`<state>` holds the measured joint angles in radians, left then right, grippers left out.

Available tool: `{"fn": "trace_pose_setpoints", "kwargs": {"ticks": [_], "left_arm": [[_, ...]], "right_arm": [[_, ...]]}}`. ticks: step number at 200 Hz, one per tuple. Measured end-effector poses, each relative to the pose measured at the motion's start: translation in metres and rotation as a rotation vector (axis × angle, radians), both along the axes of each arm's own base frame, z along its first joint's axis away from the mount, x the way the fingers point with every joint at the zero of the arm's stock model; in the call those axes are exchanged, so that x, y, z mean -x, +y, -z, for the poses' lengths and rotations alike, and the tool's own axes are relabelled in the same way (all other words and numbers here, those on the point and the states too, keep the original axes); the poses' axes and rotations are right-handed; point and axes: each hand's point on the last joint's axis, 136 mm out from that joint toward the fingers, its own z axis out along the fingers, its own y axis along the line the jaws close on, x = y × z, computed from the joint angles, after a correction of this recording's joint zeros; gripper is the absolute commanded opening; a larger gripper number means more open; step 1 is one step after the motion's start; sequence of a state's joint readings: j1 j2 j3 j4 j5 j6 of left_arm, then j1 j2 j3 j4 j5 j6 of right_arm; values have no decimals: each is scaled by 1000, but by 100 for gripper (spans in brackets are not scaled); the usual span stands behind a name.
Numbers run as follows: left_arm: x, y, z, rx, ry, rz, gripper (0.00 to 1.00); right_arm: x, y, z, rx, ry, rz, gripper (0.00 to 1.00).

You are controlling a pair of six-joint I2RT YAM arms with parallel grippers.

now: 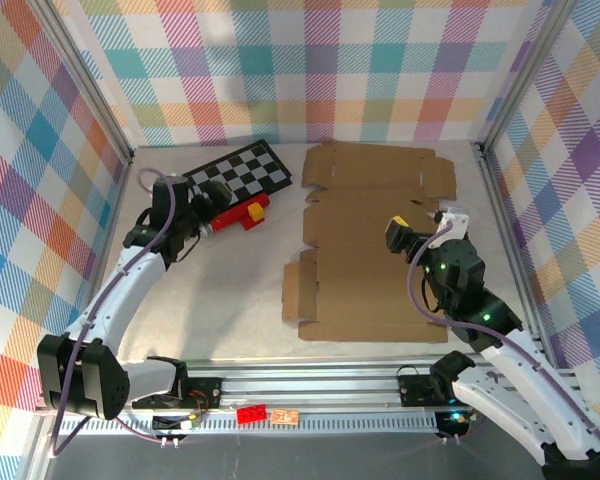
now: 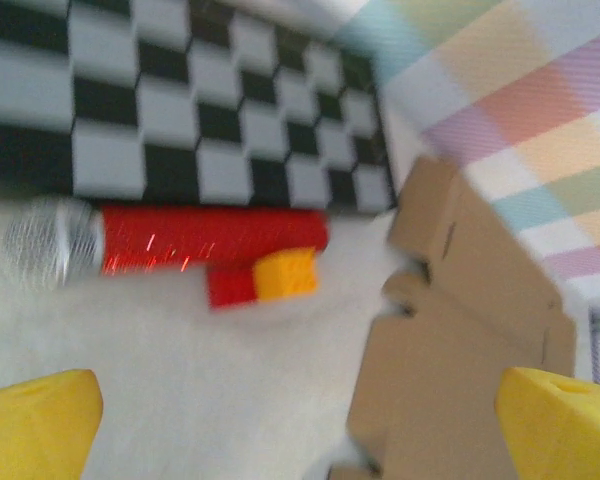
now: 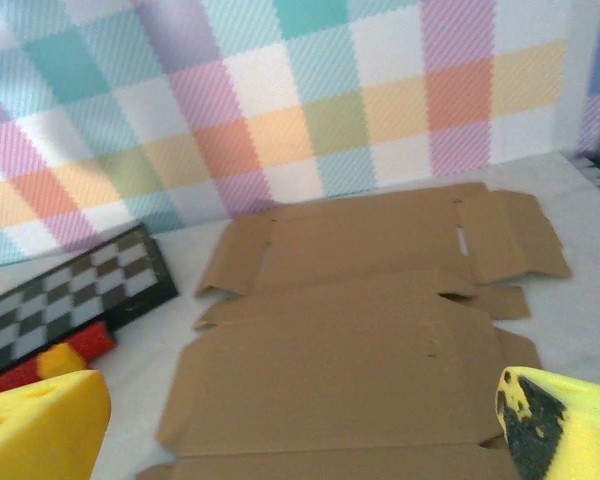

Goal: Fold the paper box

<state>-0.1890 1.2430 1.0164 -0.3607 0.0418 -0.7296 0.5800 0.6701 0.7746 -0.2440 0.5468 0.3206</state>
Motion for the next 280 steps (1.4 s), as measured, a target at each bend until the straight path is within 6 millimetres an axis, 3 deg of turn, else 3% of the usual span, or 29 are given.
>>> {"fn": "trace_pose_setpoints", "kwargs": {"ticks": [16, 33, 51, 60, 74, 99, 116, 139, 171, 204, 241, 280], "left_arm": [[12, -19, 13, 9, 87, 37, 100], [29, -53, 8, -1, 116, 112, 100], [53, -83, 2, 3, 118, 176, 100], [66, -93, 1, 29, 123, 187, 100], [81, -91, 9, 73, 146, 153, 100], [114, -84, 45, 123, 231, 62, 78], [141, -103, 60, 152, 290, 67, 76], [163, -135, 70, 185, 342, 89, 73], [176, -169, 101, 216, 417, 62, 71], [188, -182, 131, 267, 464, 2, 70], [189, -209, 144, 341, 471, -28, 64], [187, -221, 153, 384, 465, -71, 60]], "right_arm": [[-4, 14, -34, -17, 21, -48, 99], [-10, 39, -77, -96, 32, -143, 99], [-15, 61, -93, -191, 85, -210, 99], [-16, 70, -89, -207, 117, -246, 99], [-16, 78, -73, -213, 200, -263, 95], [-23, 89, -59, -218, 332, -253, 85], [-25, 95, -49, -233, 389, -259, 83], [-17, 97, -31, -276, 459, -257, 79], [-7, 101, -3, -321, 556, -257, 77], [-1, 107, 6, -356, 608, -272, 77], [5, 109, 9, -380, 634, -292, 77], [12, 110, 9, -387, 648, -315, 76]]}}
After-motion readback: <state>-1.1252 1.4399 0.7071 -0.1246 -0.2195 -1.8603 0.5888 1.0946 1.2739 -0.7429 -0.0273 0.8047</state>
